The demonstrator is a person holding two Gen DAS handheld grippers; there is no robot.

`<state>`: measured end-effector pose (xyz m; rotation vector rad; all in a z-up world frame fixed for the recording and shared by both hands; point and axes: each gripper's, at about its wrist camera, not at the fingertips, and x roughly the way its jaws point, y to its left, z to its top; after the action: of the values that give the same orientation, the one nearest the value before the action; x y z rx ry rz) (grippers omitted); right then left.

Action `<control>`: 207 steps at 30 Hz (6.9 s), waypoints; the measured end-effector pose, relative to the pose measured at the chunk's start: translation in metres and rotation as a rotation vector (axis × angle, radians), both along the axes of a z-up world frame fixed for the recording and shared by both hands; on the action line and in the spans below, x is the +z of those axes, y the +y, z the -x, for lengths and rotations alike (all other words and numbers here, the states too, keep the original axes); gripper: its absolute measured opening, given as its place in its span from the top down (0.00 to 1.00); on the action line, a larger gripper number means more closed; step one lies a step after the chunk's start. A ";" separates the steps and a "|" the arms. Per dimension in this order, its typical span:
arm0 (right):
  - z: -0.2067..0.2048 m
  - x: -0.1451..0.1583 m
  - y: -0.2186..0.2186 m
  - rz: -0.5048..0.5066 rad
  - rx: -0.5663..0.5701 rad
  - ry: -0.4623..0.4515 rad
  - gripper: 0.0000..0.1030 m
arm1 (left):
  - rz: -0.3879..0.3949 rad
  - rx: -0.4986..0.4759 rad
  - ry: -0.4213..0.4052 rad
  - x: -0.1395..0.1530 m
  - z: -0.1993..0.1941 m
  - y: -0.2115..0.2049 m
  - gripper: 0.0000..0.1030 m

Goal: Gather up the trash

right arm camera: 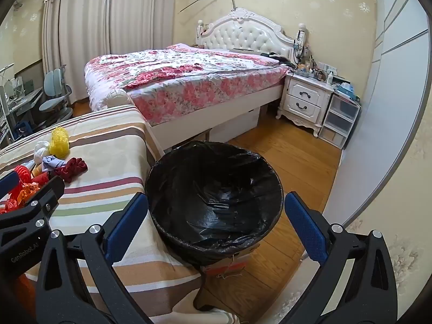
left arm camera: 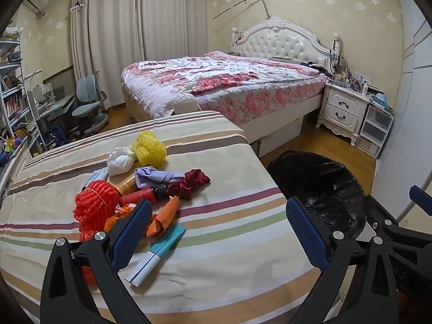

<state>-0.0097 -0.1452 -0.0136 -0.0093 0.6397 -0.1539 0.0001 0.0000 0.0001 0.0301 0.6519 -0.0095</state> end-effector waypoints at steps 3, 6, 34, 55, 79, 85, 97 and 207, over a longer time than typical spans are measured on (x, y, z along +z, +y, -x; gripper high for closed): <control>0.000 0.000 0.000 0.001 0.000 0.004 0.04 | -0.008 0.001 -0.014 0.000 0.001 0.000 0.06; 0.000 0.000 -0.001 0.005 -0.002 0.002 0.04 | -0.011 0.002 -0.019 0.001 0.002 -0.001 0.06; 0.001 0.000 -0.010 0.004 -0.023 0.003 0.04 | -0.009 0.001 -0.007 -0.003 0.003 -0.001 0.06; 0.001 -0.002 -0.013 0.004 -0.025 0.007 0.04 | -0.007 -0.001 0.002 -0.010 0.004 0.000 0.06; -0.001 -0.003 -0.014 0.003 -0.024 0.012 0.04 | -0.005 -0.002 0.008 -0.011 0.005 -0.001 0.06; -0.001 -0.002 -0.013 0.003 -0.024 0.013 0.04 | -0.005 -0.001 0.009 -0.011 0.005 -0.001 0.06; -0.001 -0.005 -0.016 0.001 -0.026 0.016 0.04 | -0.009 -0.002 0.010 -0.011 0.005 -0.001 0.06; -0.040 -0.013 0.310 0.021 0.639 0.239 0.32 | 0.172 0.369 0.108 -0.028 0.047 0.302 0.54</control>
<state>0.0305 0.1649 -0.0268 -0.2533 0.8434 0.4639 -0.0472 0.3024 -0.0281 -0.2582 0.7550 0.2898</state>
